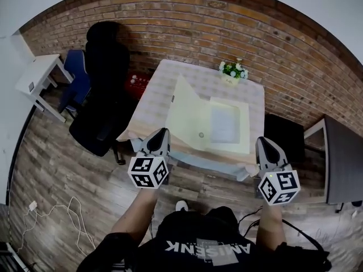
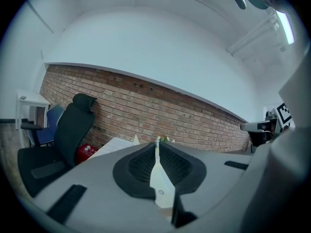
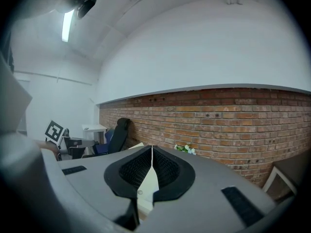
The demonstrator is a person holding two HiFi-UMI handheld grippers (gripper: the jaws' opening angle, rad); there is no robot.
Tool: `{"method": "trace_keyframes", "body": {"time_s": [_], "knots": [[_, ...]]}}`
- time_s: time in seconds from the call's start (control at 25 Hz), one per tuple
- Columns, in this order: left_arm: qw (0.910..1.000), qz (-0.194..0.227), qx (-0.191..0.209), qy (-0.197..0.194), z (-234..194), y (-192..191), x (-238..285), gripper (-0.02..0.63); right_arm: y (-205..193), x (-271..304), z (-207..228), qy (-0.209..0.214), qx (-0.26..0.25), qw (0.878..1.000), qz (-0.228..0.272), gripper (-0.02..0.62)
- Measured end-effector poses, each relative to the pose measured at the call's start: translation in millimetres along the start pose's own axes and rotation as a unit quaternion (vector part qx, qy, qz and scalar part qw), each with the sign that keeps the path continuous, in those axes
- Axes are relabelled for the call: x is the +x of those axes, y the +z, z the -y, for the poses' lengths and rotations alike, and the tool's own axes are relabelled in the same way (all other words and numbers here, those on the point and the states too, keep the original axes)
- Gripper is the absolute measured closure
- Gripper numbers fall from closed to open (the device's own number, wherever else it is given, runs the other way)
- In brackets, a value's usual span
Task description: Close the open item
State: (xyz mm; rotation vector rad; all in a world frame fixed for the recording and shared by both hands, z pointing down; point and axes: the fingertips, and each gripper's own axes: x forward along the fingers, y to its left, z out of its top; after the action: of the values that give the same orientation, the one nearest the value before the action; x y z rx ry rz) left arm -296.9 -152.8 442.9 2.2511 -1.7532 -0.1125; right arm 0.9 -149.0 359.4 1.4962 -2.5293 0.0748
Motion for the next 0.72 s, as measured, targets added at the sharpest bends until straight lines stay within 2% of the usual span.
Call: {"method": "trace_keyframes", "body": {"time_s": [0.12, 0.24, 0.56, 0.72], "knots": [[0.9999, -0.010, -0.005, 0.010, -9, -9, 9, 0.574, 1, 11, 3, 0.006, 0.001, 1.000, 0.000, 0.554], [0.9995, -0.020, -0.015, 0.021, -17, -15, 20, 0.504, 0, 21, 10, 0.015, 0.002, 1.000, -0.003, 0.552], [0.9936, -0.054, -0.047, 0.087, -45, -47, 47, 0.468, 10, 56, 36, 0.056, -0.007, 0.998, 0.007, 0.554], [0.9917, -0.061, -0.050, 0.102, -53, -61, 65, 0.463, 13, 75, 52, 0.077, -0.010, 0.997, 0.007, 0.552]]}}
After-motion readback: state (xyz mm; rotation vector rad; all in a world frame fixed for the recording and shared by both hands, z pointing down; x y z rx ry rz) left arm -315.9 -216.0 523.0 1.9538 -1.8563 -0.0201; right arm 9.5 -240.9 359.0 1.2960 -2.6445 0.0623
